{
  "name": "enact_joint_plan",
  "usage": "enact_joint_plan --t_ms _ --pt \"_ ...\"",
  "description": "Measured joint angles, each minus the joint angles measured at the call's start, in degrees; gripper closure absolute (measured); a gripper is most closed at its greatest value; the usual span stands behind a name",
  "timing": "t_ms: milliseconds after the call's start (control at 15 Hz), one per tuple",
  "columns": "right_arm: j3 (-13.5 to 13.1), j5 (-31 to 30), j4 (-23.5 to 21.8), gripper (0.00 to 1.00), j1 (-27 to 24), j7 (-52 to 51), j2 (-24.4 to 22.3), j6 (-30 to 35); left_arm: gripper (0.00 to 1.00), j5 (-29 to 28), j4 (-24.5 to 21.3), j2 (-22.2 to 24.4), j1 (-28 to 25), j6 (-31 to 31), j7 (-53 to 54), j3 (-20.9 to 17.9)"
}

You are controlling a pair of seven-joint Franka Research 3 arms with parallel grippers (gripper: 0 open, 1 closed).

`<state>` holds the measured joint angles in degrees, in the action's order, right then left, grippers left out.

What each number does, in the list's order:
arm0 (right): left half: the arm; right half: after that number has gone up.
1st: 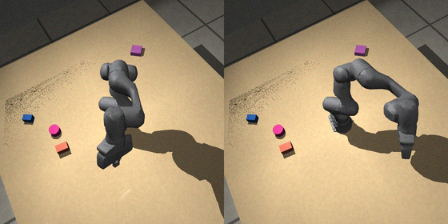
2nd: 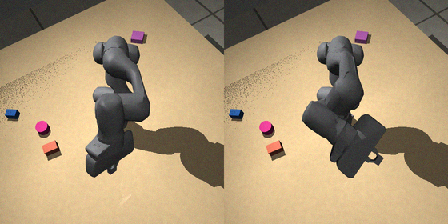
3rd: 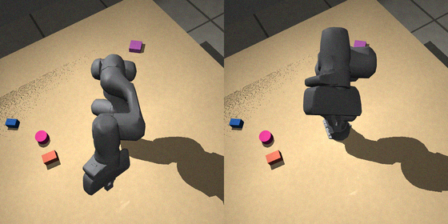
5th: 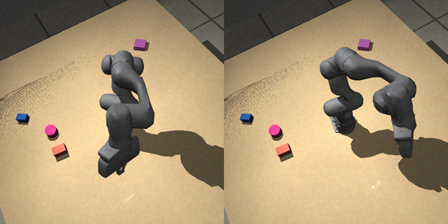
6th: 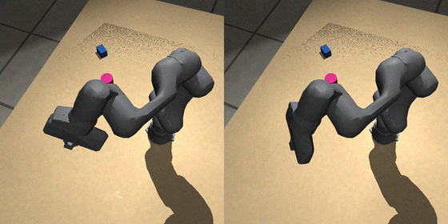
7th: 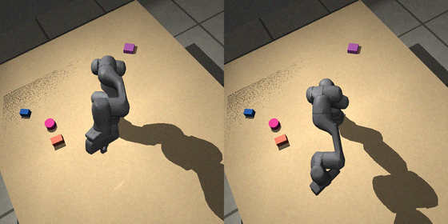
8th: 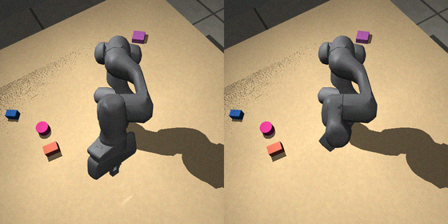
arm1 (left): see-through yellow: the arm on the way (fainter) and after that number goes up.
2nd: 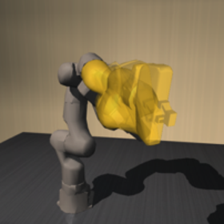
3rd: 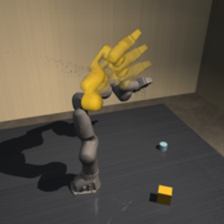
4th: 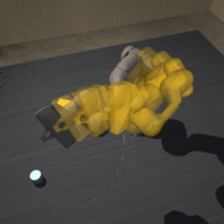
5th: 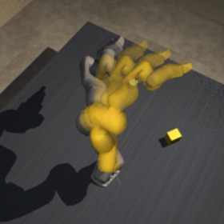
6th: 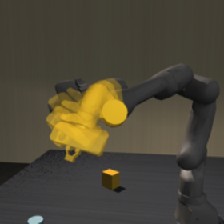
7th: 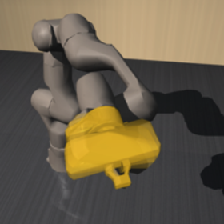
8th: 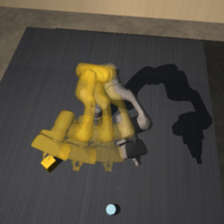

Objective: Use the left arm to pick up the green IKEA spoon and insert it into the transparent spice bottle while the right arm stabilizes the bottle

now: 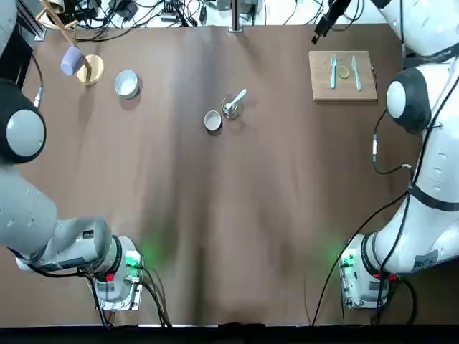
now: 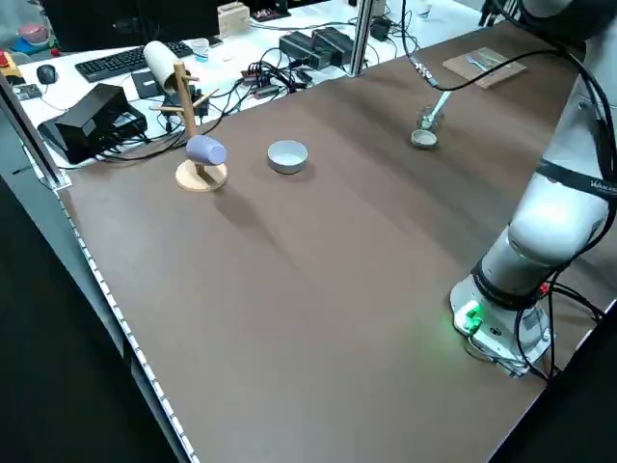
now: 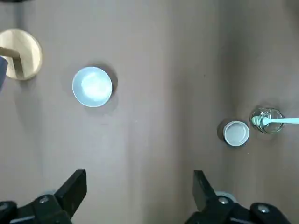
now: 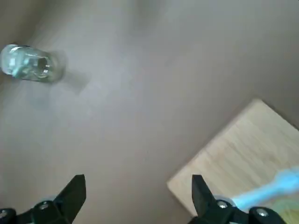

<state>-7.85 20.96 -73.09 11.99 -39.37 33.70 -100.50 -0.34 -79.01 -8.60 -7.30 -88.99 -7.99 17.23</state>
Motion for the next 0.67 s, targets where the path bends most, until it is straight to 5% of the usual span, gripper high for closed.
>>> enact_joint_plan --t_ms 267,667 --pt "0.0 -8.1 0.0 0.00 0.0 20.9 -5.9 5.6 0.00 0.1 -6.4 4.6 0.3 -5.7 1.5 -1.0" --pt "-0.4 -16.1 0.2 0.00 -1.8 35.9 -13.6 15.8 0.00 0.1 -8.2 5.5 0.2 -6.1 3.4 -1.6"
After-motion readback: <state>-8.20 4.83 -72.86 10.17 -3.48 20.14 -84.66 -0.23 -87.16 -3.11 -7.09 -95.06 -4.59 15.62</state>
